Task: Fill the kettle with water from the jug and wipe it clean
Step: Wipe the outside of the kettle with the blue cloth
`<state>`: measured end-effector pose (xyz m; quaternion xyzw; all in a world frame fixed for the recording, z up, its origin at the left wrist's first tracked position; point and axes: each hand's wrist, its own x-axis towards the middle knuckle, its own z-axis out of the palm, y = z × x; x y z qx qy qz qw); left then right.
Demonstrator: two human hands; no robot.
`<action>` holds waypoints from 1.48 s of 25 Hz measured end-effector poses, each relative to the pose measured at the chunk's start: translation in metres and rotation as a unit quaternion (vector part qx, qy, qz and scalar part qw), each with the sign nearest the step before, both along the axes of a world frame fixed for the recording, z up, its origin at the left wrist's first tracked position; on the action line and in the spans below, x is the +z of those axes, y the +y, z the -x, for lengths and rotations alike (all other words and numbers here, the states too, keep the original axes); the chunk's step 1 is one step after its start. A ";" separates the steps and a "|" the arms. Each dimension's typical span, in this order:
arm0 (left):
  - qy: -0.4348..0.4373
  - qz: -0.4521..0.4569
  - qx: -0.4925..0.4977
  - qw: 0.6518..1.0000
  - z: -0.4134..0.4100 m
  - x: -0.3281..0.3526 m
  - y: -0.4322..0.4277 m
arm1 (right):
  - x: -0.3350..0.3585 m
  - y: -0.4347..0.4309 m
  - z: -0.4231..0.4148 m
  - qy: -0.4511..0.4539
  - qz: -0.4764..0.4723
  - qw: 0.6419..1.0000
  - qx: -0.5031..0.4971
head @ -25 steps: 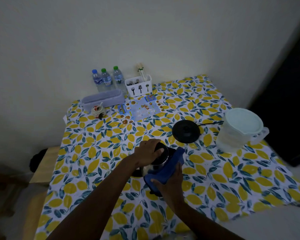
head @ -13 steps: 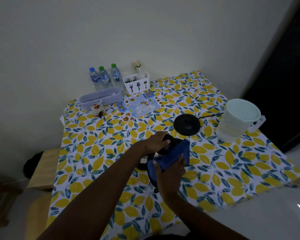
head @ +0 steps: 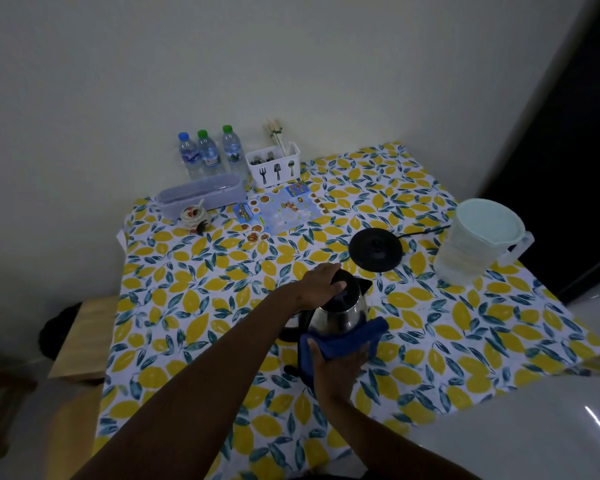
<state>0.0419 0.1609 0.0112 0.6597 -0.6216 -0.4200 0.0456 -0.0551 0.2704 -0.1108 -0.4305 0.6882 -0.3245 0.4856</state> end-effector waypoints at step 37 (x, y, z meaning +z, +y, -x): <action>-0.063 0.122 0.083 0.987 0.015 -0.029 0.002 | 0.017 -0.124 0.095 -0.305 -0.101 0.942 0.101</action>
